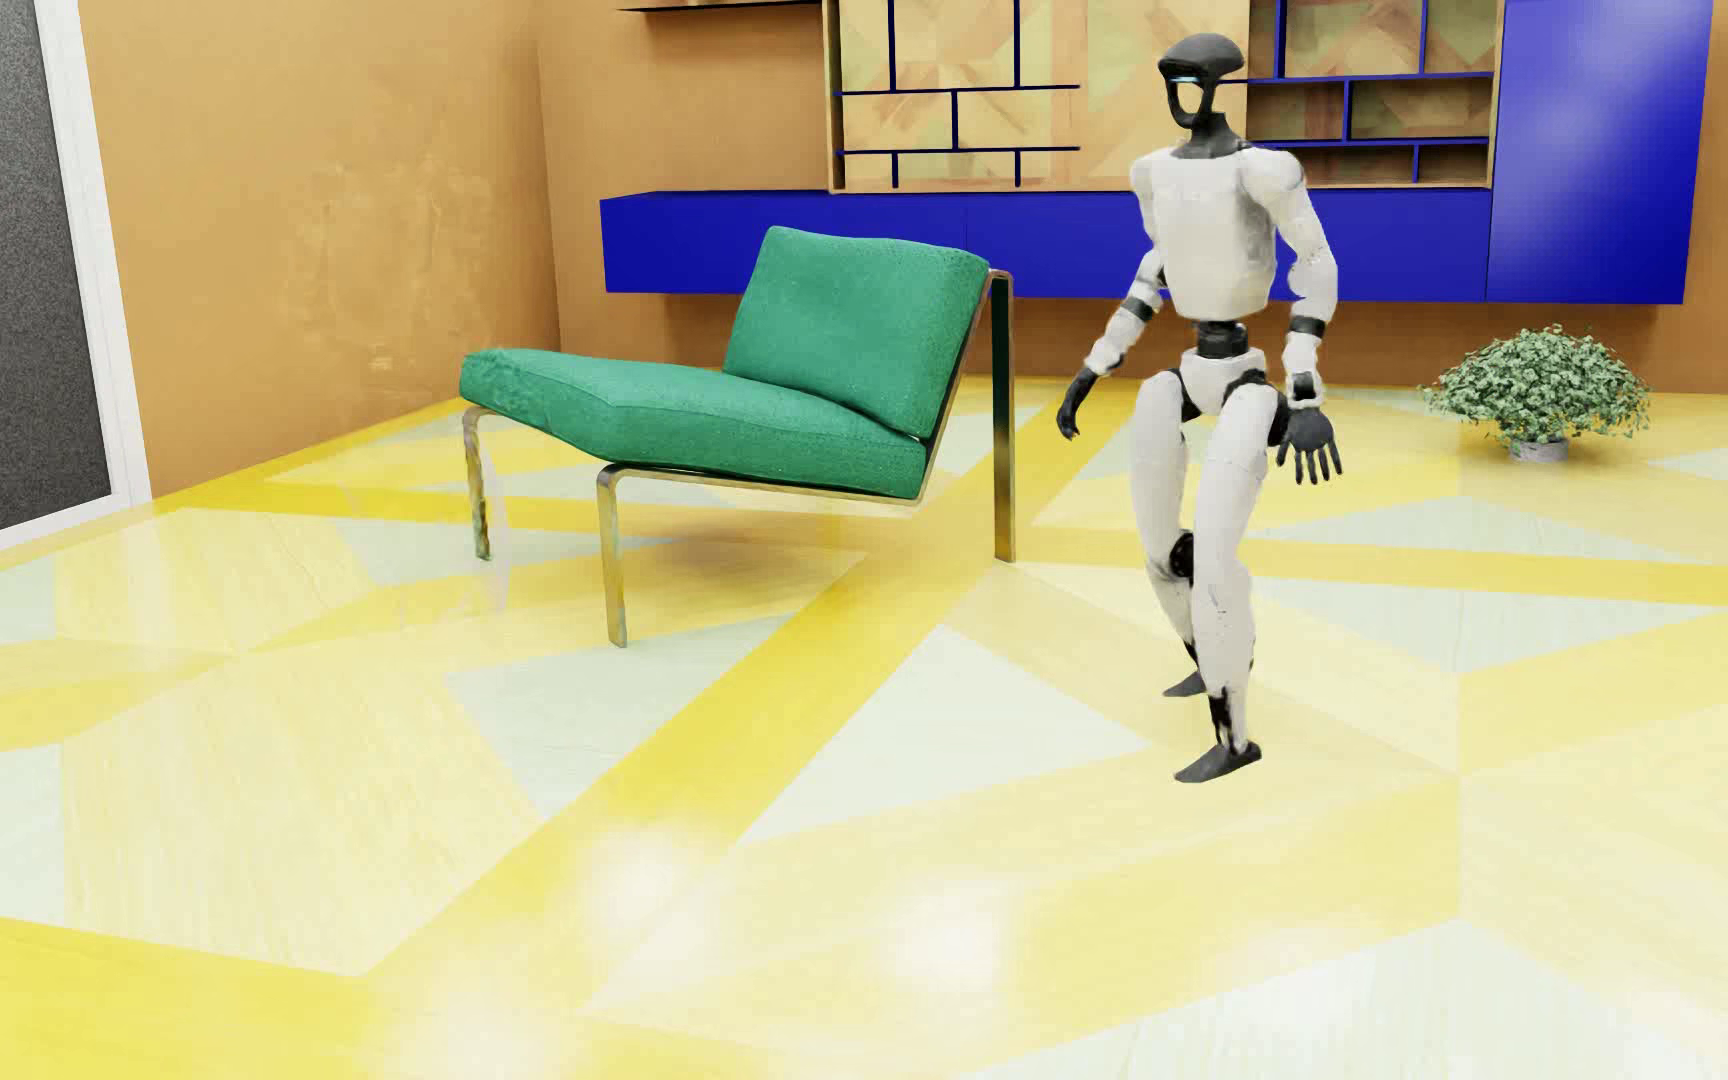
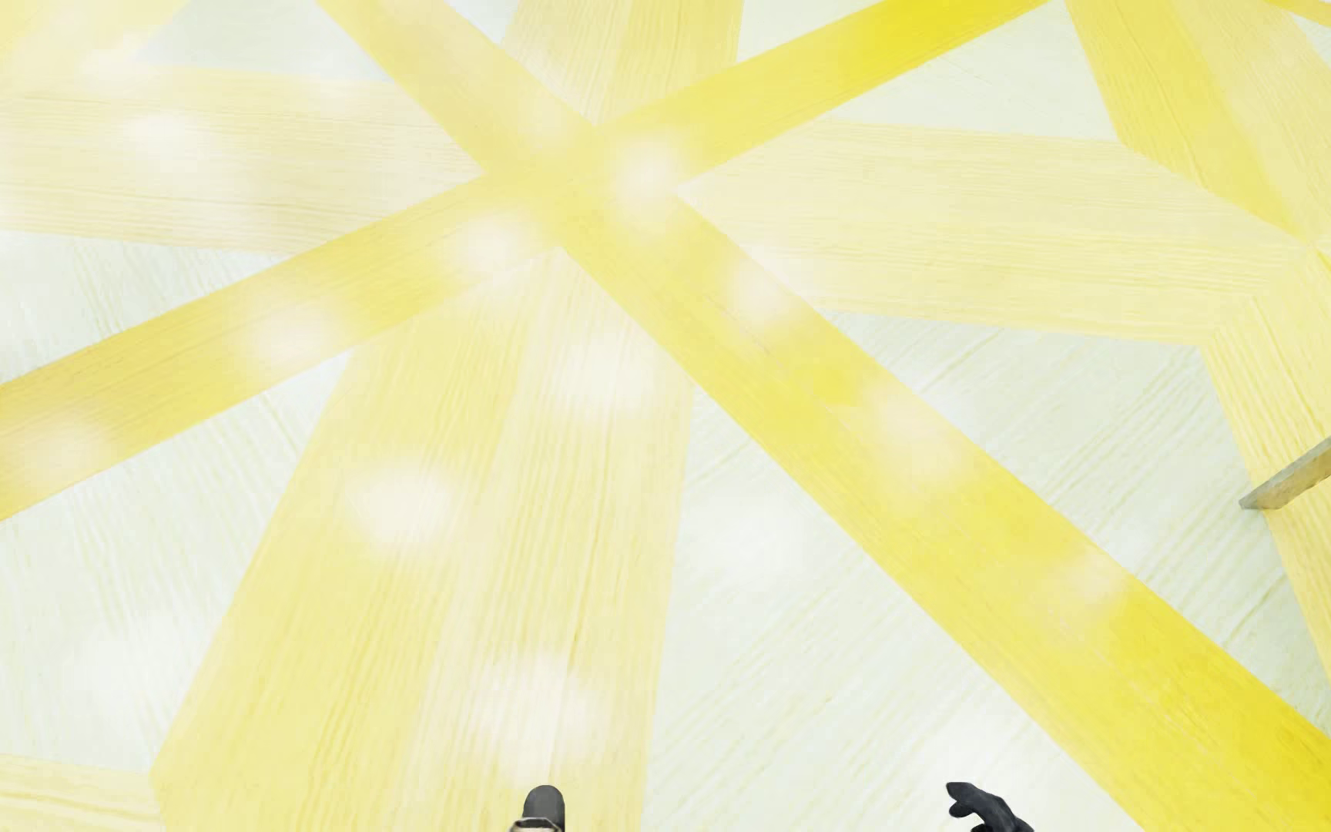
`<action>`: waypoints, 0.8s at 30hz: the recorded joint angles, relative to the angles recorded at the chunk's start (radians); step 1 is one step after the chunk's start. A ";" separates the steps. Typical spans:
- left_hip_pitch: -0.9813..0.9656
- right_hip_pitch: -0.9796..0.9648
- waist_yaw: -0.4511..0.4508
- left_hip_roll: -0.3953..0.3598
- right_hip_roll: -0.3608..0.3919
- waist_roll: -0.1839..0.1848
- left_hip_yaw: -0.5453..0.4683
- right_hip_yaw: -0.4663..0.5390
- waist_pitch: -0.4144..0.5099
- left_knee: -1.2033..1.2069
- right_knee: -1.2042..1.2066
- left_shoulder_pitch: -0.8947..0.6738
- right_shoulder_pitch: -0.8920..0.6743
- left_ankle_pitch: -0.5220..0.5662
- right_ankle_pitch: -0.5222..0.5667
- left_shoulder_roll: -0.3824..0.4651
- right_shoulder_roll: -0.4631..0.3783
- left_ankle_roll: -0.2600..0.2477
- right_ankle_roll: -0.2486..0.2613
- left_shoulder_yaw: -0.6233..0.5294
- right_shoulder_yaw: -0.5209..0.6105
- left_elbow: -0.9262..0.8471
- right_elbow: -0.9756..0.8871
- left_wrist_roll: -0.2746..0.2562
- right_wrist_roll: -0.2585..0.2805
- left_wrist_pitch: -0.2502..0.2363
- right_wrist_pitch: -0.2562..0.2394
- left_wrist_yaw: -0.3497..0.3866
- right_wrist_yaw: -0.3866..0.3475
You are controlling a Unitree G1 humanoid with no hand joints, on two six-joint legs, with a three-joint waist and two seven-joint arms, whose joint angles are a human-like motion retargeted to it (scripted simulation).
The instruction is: Head to the armchair
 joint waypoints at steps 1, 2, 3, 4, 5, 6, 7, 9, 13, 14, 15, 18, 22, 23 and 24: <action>0.017 0.008 -0.003 -0.005 -0.020 -0.002 0.031 0.020 -0.001 0.020 0.021 -0.005 0.004 -0.015 -0.010 -0.007 -0.008 0.021 0.012 0.008 0.006 -0.005 0.008 0.003 0.000 0.001 0.008 0.007 0.004; 0.038 0.008 -0.004 -0.014 -0.044 -0.007 0.059 0.034 -0.001 0.042 0.060 -0.019 0.013 -0.038 -0.007 -0.016 -0.014 0.036 0.019 0.016 0.005 -0.009 0.017 0.008 0.004 0.005 0.016 0.020 0.006; 0.062 -0.007 -0.006 -0.024 -0.066 -0.014 0.086 0.046 0.001 0.057 0.132 -0.039 0.029 -0.066 0.023 -0.022 -0.012 0.047 0.027 0.019 -0.001 -0.011 0.025 0.017 0.011 0.010 0.026 0.037 0.004; 0.087 -0.045 -0.009 -0.033 -0.086 -0.022 0.112 0.063 0.005 0.063 0.235 -0.062 0.046 -0.094 0.081 -0.026 -0.008 0.050 0.038 0.016 -0.007 -0.015 0.033 0.030 0.018 0.013 0.035 0.049 0.005; 0.115 -0.103 -0.013 -0.042 -0.100 -0.029 0.138 0.093 0.008 0.063 0.360 -0.079 0.063 -0.118 0.172 -0.023 -0.006 0.055 0.056 0.012 -0.004 -0.025 0.041 0.052 0.021 0.002 0.042 0.053 0.011; 0.144 -0.173 -0.018 -0.051 -0.103 -0.037 0.166 0.135 0.013 0.060 0.497 -0.105 0.073 -0.139 0.270 -0.021 -0.004 0.063 0.065 -0.002 0.007 -0.039 0.048 0.072 0.017 -0.008 0.054 0.054 0.022; 0.177 -0.246 -0.021 -0.055 -0.108 -0.046 0.195 0.154 0.017 0.052 0.626 -0.134 0.090 -0.159 0.340 -0.014 -0.009 0.071 0.067 -0.014 0.016 -0.054 0.045 0.087 0.012 -0.022 0.057 0.056 0.045; 0.241 -0.377 -0.032 -0.054 -0.184 -0.064 0.251 0.080 0.024 0.043 0.776 -0.179 0.115 -0.199 0.344 0.012 -0.005 0.078 0.047 -0.021 0.027 -0.103 0.043 0.091 0.008 -0.046 0.060 0.066 0.068; 0.361 -0.537 -0.073 -0.060 -0.209 -0.077 0.347 -0.120 0.018 -0.007 0.609 -0.246 0.149 -0.273 0.303 0.051 0.000 0.080 0.063 -0.005 0.009 -0.239 0.043 0.084 0.013 -0.076 0.070 0.070 0.083; 0.392 -0.556 -0.079 -0.064 -0.193 -0.077 0.372 -0.157 0.014 -0.017 0.506 -0.258 0.156 -0.296 0.299 0.051 -0.001 0.077 0.108 0.003 -0.006 -0.277 0.039 0.076 0.019 -0.085 0.073 0.077 0.076; 0.422 -0.563 -0.083 -0.067 -0.179 -0.077 0.394 -0.205 0.010 -0.032 0.386 -0.278 0.160 -0.317 0.310 0.052 0.007 0.073 0.121 0.002 -0.024 -0.305 0.036 0.059 0.029 -0.089 0.081 0.083 0.063; 0.498 -0.510 -0.092 -0.078 -0.166 -0.074 0.436 -0.395 -0.005 -0.049 0.042 -0.355 0.188 -0.362 0.324 0.045 0.036 0.040 0.140 -0.035 -0.062 -0.308 0.040 0.019 0.048 -0.088 0.097 0.081 0.037; 0.557 -0.446 -0.107 -0.039 -0.119 -0.058 0.412 -0.367 -0.010 0.100 0.093 -0.403 0.220 -0.278 0.275 -0.001 0.057 -0.040 -0.191 -0.090 -0.041 -0.144 0.081 0.012 0.020 -0.053 0.102 0.117 0.079; 0.533 -0.419 -0.109 -0.016 -0.108 -0.054 0.384 -0.357 -0.009 0.202 0.109 -0.392 0.216 -0.182 0.242 -0.013 0.061 -0.075 -0.186 -0.098 -0.033 -0.084 0.094 0.005 0.009 -0.039 0.104 0.119 0.088; 0.485 -0.385 -0.108 0.007 -0.096 -0.050 0.345 -0.347 -0.007 0.331 0.110 -0.380 0.209 -0.054 0.213 -0.017 0.063 -0.107 -0.173 -0.114 -0.021 -0.024 0.100 0.001 -0.003 -0.029 0.100 0.097 0.102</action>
